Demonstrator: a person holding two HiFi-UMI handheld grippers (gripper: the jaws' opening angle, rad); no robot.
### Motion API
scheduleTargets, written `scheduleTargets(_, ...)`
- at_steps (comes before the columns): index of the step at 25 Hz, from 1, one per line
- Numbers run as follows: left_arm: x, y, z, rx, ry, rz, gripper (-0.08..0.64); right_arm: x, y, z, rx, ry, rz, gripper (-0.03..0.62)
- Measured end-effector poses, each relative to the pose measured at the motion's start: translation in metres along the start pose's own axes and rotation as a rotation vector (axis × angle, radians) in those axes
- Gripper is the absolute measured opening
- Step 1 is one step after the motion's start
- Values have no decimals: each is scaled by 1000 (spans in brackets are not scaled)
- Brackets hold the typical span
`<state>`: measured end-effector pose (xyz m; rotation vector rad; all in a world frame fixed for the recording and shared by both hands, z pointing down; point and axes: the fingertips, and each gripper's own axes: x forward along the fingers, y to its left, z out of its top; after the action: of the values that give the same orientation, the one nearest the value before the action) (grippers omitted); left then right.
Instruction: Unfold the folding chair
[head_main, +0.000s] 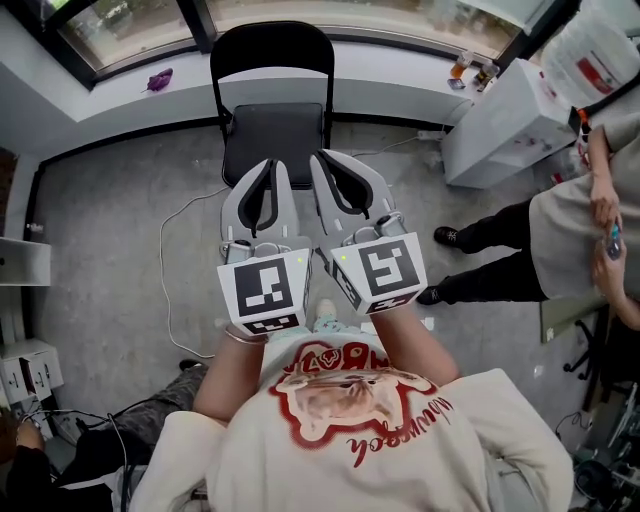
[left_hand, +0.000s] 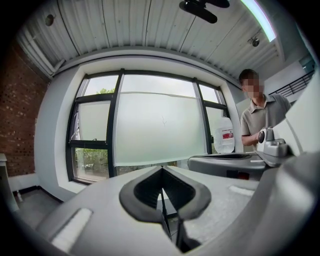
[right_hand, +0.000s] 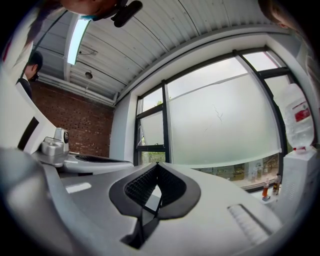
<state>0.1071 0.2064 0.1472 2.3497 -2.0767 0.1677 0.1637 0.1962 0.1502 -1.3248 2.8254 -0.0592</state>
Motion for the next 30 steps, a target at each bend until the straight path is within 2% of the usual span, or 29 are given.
scheduleTargets(3,-3,4,-2,17,3,-7,4,1,8,-1,-11,3,-4,23)
scheduleTargets(11,-8,9,1,4,-5,-26,4,-1,12,3,5,3,-24,23)
scheduleTargets(30,-18,24,0,0,-11,-52,4,1,38,8,-28,-2,-38,23)
